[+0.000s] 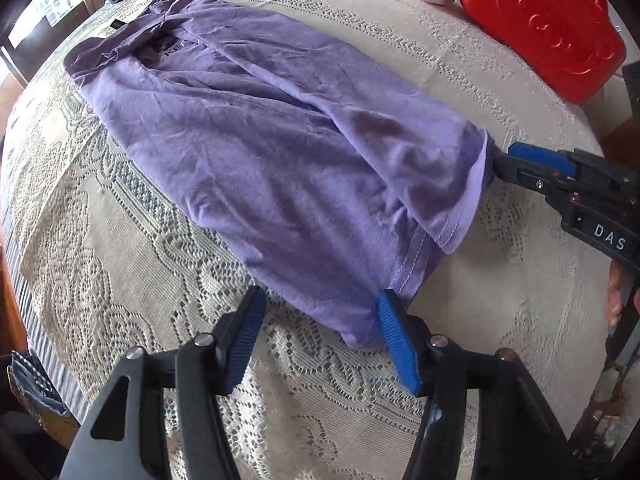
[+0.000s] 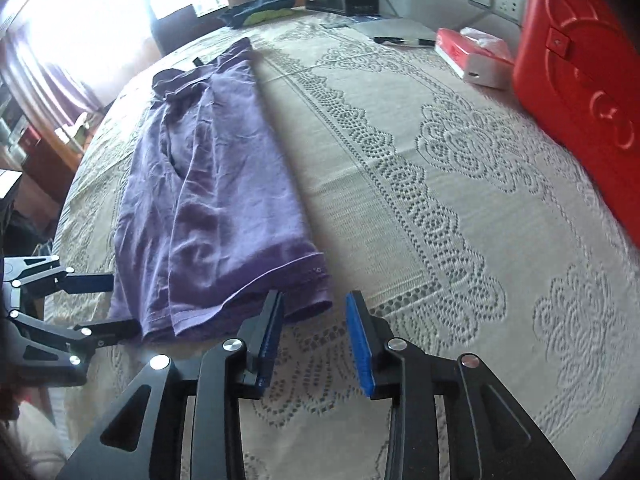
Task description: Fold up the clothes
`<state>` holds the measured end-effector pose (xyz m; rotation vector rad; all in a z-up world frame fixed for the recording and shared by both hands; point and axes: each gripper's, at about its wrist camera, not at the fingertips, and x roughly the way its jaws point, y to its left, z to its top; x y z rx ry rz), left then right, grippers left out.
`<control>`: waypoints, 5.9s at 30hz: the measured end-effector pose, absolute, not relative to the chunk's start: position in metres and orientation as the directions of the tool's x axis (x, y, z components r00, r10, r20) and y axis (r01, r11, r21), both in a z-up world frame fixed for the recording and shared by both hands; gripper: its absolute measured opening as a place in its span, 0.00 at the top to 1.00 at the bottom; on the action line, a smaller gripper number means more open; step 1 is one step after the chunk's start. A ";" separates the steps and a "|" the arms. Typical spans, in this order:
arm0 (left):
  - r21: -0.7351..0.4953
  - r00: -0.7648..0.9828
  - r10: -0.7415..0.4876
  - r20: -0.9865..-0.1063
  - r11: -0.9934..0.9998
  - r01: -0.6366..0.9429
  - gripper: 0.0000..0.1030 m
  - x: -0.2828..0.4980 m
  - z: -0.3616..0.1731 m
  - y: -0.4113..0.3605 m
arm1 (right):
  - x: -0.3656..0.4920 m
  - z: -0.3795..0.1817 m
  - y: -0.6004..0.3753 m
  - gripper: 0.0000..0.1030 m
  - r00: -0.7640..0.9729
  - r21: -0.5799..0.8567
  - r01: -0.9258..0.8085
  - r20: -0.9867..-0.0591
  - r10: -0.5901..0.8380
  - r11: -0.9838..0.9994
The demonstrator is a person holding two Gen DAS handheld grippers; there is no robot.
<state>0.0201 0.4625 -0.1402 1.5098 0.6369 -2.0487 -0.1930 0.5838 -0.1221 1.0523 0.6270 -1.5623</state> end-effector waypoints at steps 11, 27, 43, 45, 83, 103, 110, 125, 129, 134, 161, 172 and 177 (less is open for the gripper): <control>-0.104 -0.286 -0.141 -0.948 -0.710 0.697 0.92 0.032 -0.129 0.441 | -0.197 -0.131 0.566 0.96 0.023 0.134 0.970 -0.880 -0.474 -0.203; -0.087 -0.416 -0.307 -0.856 -0.708 0.701 0.92 0.041 -0.046 0.288 | -0.189 -0.049 0.440 0.96 0.070 0.274 0.940 -0.738 -0.671 -0.203; -0.216 -0.416 -0.143 -0.898 -0.680 0.700 0.92 0.029 -0.108 0.030 | -0.202 -0.079 0.144 0.96 0.082 0.318 0.908 -0.771 -0.631 -0.271; -0.233 -0.406 -0.104 -0.908 -0.679 0.696 0.92 0.029 -0.117 0.019 | -0.202 -0.095 0.124 0.96 0.099 0.320 0.907 -0.794 -0.600 -0.273; -0.171 -0.277 0.144 -0.950 -0.983 0.075 0.70 -0.006 -0.147 0.017 | -0.059 -0.136 0.289 0.63 -0.064 0.413 0.330 -0.887 -0.456 -0.849; -0.132 -0.366 0.127 -0.922 -0.991 -0.013 0.43 -0.097 -0.094 -0.036 | -0.107 -0.099 0.339 0.55 -0.229 0.400 0.114 -0.880 -0.415 -0.910; -0.216 -0.304 0.235 -0.924 -0.972 -0.093 0.43 -0.139 -0.130 0.000 | -0.153 -0.109 0.323 0.13 -0.193 0.395 0.094 -0.893 -0.406 -0.914; -0.226 -0.381 0.157 -0.911 -0.964 0.142 0.41 -0.137 -0.131 -0.041 | -0.186 -0.116 0.301 0.59 -0.315 0.267 0.077 -0.908 -0.277 -0.961; -0.245 -0.420 0.174 -0.891 -0.962 0.122 0.20 -0.101 -0.104 -0.041 | -0.143 -0.102 0.315 0.59 -0.297 0.324 0.115 -0.891 -0.344 -0.939; -0.174 -0.354 0.129 -0.926 -0.980 0.098 0.20 -0.057 -0.113 -0.025 | -0.082 -0.103 0.315 0.59 -0.222 0.388 0.138 -0.884 -0.411 -0.911; -0.167 -0.427 0.141 -0.893 -0.986 0.022 0.00 0.022 -0.092 0.012 | -0.020 -0.105 0.302 0.55 -0.257 0.236 0.248 -0.919 -0.298 -0.940; -0.074 -0.311 0.035 -0.950 -0.991 0.114 0.02 0.003 -0.154 0.027 | -0.037 -0.141 0.265 0.51 -0.240 0.325 0.261 -0.890 -0.387 -0.909; -0.085 -0.329 0.038 -0.944 -0.988 0.129 0.00 0.006 -0.155 0.025 | -0.031 -0.142 0.265 0.37 -0.260 0.340 0.293 -0.871 -0.417 -0.894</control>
